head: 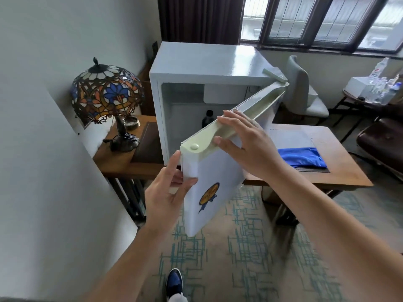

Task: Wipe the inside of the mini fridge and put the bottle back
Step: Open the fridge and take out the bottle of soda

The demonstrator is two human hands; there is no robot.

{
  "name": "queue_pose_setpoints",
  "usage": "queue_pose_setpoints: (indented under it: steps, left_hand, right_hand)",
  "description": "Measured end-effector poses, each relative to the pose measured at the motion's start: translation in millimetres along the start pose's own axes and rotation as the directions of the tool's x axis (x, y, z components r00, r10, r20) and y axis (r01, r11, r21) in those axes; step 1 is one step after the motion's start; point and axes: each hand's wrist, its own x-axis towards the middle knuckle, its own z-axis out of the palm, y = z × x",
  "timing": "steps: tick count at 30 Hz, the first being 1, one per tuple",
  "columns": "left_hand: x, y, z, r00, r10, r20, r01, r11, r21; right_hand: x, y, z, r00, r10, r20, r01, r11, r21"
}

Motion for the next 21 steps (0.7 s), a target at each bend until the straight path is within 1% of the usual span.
queue_pose_setpoints:
  steps: [3, 5, 7, 9, 13, 17, 19, 21]
  left_hand:
    - [-14.8, 23.4, 5.4, 0.999, 0.016, 0.042, -0.017, 1.000, 0.020]
    - [-24.4, 40.0, 9.7, 0.998, -0.013, 0.063, 0.011, 0.999, 0.034]
    - [-33.3, 54.9, 15.4, 0.995, -0.047, 0.087, 0.046, 0.999, 0.023]
    - [-40.4, 67.1, 24.1, 0.990, -0.037, 0.133, 0.036, 0.999, 0.012]
    - [-51.4, 89.5, 59.1, 0.971, 0.013, 0.238, 0.011, 0.995, -0.100]
    - [-65.3, 111.6, 100.6, 0.958, 0.053, 0.283, 0.013, 0.974, -0.228]
    - [-71.9, 120.3, 120.6, 0.953, 0.073, 0.293, 0.010, 0.962, -0.272]
    - [-78.1, 131.7, 140.5, 0.947, 0.070, 0.314, 0.033, 0.950, -0.310]
  right_hand:
    - [-17.2, 3.3, -24.0, 0.994, 0.046, 0.104, -0.046, 0.999, 0.003]
    - [-29.3, 4.2, -37.7, 0.987, 0.079, 0.142, -0.085, 0.996, 0.037]
    - [-43.6, 3.7, -49.1, 0.984, 0.113, 0.139, -0.121, 0.992, 0.047]
    - [-59.9, 5.1, -58.6, 0.982, 0.149, 0.117, -0.151, 0.988, 0.015]
    - [-86.1, 15.8, -82.9, 0.969, 0.214, 0.122, -0.217, 0.976, 0.009]
    - [-111.6, 32.2, -114.0, 0.950, 0.276, 0.143, -0.283, 0.959, 0.029]
    - [-123.2, 43.1, -129.9, 0.929, 0.326, 0.177, -0.337, 0.941, 0.039]
    - [-134.0, 52.5, -146.5, 0.890, 0.404, 0.211, -0.427, 0.901, 0.075]
